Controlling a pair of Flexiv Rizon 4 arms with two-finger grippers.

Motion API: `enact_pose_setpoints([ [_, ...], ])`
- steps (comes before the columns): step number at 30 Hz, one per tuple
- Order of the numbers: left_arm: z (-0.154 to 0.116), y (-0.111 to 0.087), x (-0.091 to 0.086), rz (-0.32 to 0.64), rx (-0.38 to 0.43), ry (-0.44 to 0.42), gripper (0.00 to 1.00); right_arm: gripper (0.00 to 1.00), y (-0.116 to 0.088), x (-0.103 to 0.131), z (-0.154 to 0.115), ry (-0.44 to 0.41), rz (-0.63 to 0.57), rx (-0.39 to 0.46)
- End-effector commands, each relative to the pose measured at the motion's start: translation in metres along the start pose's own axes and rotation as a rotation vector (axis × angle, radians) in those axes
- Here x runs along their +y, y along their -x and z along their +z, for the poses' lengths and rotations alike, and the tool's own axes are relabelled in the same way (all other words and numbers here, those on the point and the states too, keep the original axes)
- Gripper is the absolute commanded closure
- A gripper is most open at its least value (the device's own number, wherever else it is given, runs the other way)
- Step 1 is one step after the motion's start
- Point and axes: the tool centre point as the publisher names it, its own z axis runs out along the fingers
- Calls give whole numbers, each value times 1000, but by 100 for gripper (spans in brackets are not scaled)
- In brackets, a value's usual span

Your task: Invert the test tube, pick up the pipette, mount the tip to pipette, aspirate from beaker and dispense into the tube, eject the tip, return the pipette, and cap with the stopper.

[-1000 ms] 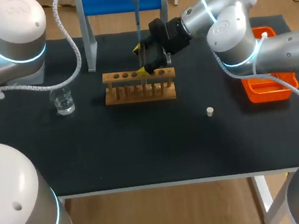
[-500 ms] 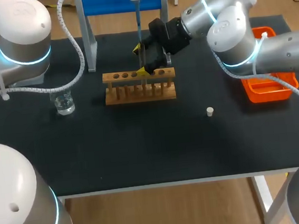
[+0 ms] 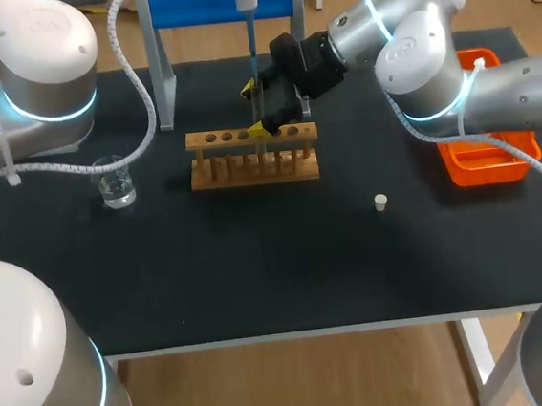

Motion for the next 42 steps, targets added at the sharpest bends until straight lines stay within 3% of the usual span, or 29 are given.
enact_pose_setpoints([
  [1,2,1,4,-4,0,0,100,0,1,0,-1,-4,0,4],
  [22,-2,6,13,10,-50,49,100,0,1,0,-1,-4,0,4],
  [32,-1,9,11,5,-106,3,100,0,1,0,-1,-4,0,4],
  [42,1,10,13,-43,-63,-33,100,0,1,0,-1,-4,0,4],
])
